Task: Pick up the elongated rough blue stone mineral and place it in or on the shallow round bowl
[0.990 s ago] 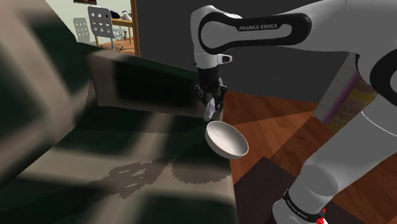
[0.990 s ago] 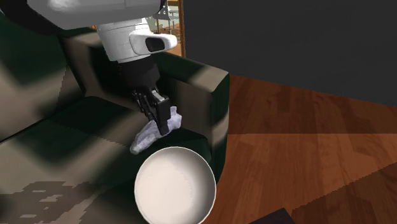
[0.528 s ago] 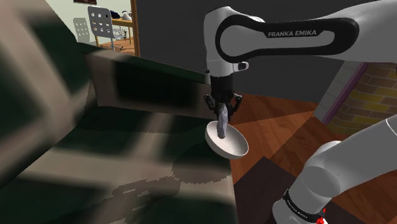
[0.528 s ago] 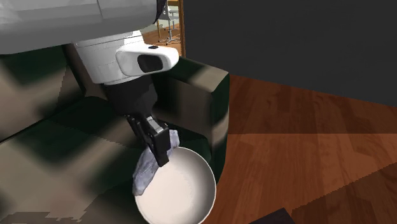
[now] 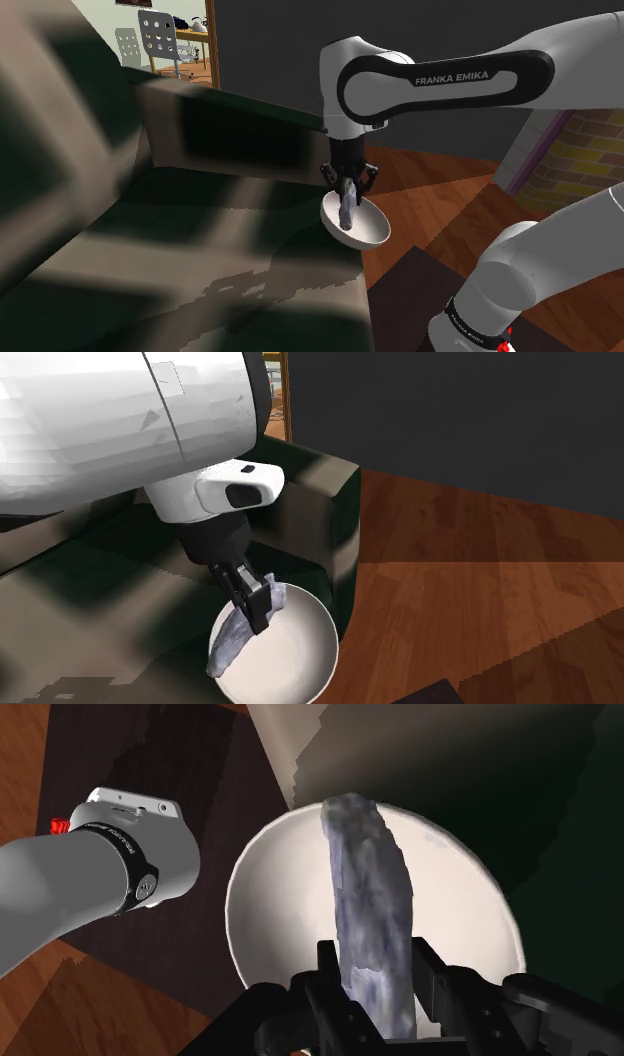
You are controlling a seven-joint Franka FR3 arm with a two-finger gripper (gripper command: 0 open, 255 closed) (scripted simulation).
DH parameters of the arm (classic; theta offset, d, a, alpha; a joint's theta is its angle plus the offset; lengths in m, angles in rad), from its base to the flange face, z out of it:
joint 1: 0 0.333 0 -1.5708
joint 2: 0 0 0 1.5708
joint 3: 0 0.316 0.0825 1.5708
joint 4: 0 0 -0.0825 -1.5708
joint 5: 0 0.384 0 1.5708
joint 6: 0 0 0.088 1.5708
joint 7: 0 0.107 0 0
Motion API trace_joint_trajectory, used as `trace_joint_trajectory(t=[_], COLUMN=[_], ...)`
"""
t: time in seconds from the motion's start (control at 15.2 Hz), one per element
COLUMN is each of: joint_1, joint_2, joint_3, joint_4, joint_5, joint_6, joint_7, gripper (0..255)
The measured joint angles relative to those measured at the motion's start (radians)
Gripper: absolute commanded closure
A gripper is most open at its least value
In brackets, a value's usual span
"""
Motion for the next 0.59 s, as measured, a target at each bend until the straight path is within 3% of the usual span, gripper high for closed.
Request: trace_joint_trajectory(t=[0.59], joint_1=[0.003], joint_2=[0.011], joint_3=[0.011], joint_4=[-0.066], joint_5=[0.004], joint_6=[0.076], joint_7=[0.004], gripper=[255])
